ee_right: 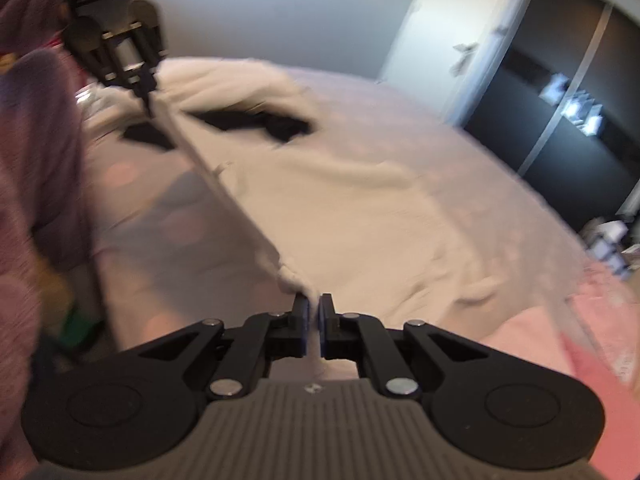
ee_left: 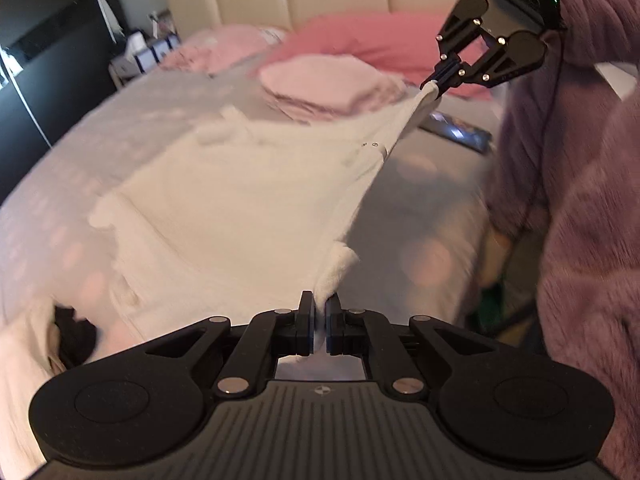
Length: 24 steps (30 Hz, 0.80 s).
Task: Fold clothes
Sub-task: 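Lower the garment onto the bed with both grippers, laying it flat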
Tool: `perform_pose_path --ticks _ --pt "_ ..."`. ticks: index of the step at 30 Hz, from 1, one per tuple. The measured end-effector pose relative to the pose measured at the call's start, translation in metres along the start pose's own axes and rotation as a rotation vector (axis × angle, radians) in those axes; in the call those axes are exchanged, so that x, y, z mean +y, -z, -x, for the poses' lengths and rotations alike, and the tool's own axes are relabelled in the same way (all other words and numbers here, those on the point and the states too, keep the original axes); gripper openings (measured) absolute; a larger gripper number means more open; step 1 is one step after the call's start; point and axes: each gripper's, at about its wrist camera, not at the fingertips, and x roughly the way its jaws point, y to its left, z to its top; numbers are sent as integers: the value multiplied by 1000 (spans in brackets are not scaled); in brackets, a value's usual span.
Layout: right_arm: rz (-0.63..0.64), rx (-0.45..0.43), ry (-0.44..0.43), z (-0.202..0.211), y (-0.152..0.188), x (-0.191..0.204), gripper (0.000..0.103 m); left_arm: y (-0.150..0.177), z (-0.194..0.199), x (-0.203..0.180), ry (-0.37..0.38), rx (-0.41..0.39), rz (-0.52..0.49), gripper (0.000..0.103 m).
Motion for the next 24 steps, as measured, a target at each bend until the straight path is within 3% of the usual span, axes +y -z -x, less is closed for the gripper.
perform_pose_path --ticks 4,8,16,24 --pt "66 87 -206 -7 -8 15 6 11 4 -18 85 61 -30 3" --pt "96 180 -319 -5 11 35 6 21 -8 -31 155 125 -49 3" --pt "20 347 -387 -74 41 46 6 44 -86 -38 219 313 -82 3" --pt "-12 401 -403 -109 62 57 7 66 -128 -31 242 395 -48 3"
